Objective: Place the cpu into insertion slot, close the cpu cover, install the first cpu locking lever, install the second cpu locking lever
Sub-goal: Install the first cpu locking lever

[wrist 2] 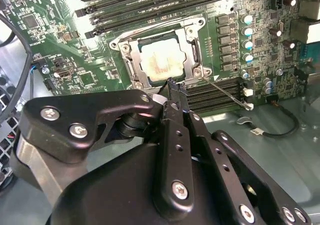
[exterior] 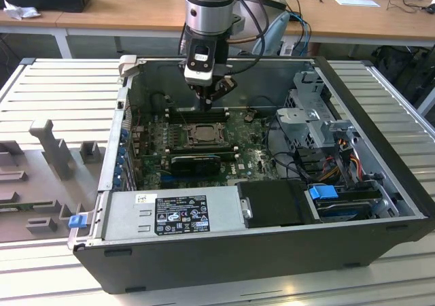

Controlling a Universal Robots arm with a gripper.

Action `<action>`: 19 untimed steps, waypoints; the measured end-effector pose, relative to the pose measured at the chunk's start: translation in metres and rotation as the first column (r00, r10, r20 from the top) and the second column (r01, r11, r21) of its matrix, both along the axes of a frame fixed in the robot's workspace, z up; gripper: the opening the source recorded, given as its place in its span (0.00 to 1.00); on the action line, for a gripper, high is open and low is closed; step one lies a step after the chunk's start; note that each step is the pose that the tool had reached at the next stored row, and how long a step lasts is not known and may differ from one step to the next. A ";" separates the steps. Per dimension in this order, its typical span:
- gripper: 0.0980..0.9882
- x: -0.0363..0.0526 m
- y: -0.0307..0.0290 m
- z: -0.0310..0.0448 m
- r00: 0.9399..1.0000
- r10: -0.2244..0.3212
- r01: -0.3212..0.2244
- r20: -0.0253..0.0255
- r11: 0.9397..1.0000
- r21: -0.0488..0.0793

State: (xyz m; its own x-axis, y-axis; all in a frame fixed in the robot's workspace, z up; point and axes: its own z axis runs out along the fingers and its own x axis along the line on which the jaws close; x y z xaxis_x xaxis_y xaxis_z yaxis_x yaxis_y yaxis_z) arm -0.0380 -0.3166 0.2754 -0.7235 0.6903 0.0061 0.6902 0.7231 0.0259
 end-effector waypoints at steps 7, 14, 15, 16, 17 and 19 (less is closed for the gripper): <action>0.01 0.0000 0.0000 0.0000 0.999 0.043 -0.043 0.000 0.999 0.000; 0.01 0.0000 0.0000 0.0000 0.997 0.073 -0.073 0.000 0.997 0.000; 0.01 0.0000 0.0000 0.0000 0.997 0.081 -0.081 0.000 0.997 0.000; 0.01 0.0000 0.0000 0.0000 0.996 0.088 -0.088 0.000 0.996 0.000; 0.01 0.0000 0.0000 0.0000 0.995 0.097 -0.097 0.000 0.995 0.000; 0.01 0.0000 0.0000 0.0000 0.994 0.106 -0.106 0.000 0.994 0.000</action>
